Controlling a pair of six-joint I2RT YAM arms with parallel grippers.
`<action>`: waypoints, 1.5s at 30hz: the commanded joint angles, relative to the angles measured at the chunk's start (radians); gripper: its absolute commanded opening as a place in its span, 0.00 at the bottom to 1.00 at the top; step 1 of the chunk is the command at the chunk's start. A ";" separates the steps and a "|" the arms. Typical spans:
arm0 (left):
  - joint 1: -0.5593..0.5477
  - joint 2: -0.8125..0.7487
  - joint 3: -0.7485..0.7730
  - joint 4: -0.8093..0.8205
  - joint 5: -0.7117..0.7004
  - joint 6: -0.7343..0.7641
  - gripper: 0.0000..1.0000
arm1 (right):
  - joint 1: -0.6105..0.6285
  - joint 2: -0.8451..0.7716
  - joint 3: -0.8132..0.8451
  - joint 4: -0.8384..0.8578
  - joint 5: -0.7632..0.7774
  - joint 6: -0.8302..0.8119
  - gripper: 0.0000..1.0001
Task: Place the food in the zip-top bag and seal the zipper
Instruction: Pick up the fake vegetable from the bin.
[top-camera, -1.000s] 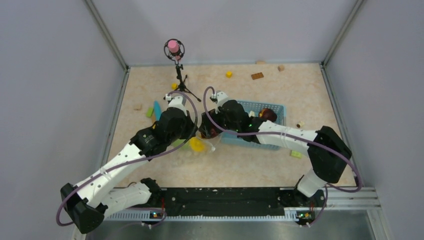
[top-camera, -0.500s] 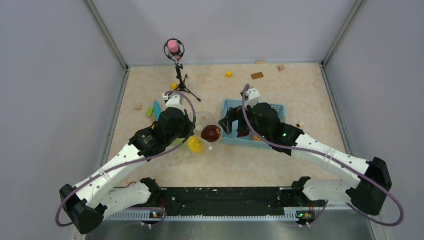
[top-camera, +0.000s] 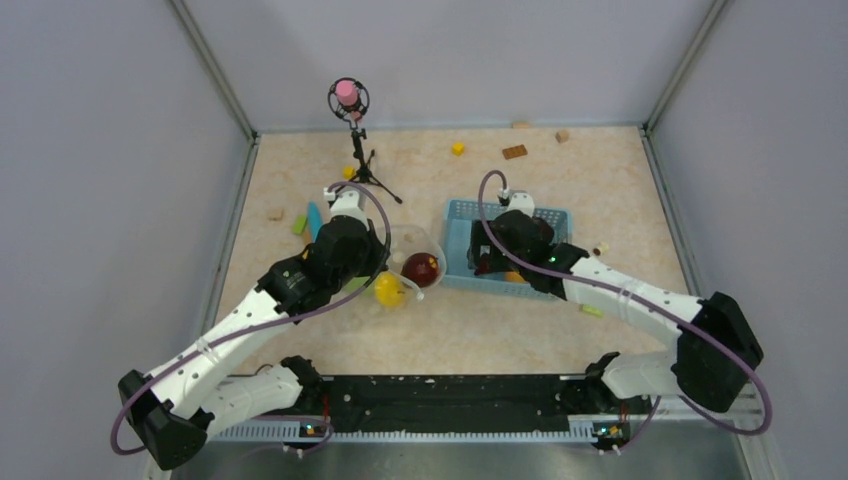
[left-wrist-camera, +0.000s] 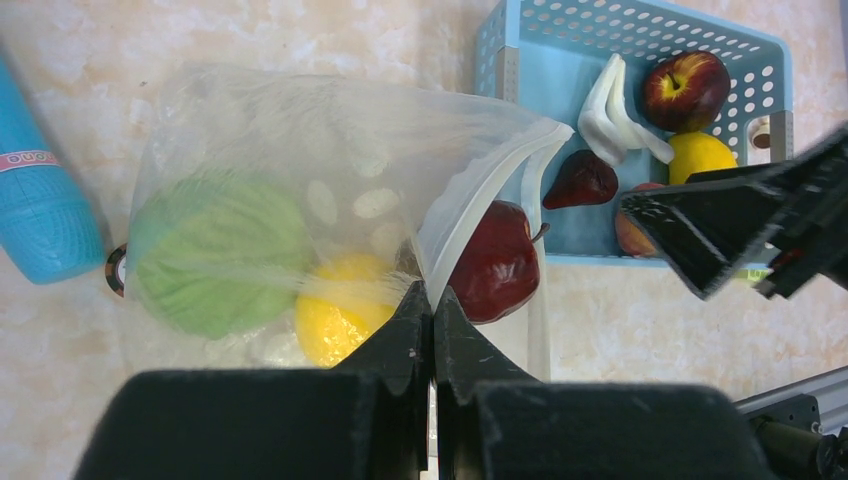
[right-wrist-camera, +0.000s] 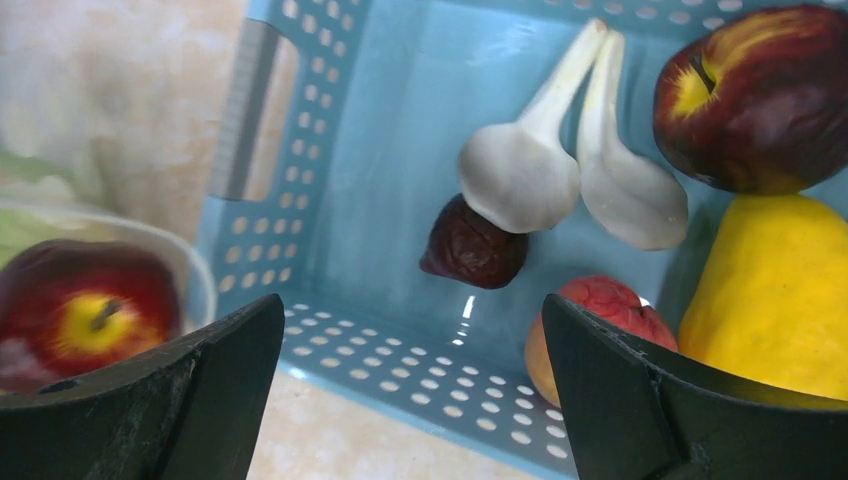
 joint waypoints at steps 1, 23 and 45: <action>0.003 -0.023 -0.005 0.019 -0.027 -0.008 0.00 | -0.003 0.119 0.098 -0.078 0.089 0.063 0.99; 0.003 -0.015 -0.003 0.021 -0.013 -0.006 0.00 | -0.038 0.538 0.268 -0.114 0.163 0.147 0.97; 0.003 -0.007 -0.001 0.023 0.001 0.001 0.00 | -0.051 0.408 0.191 -0.056 0.193 0.135 0.23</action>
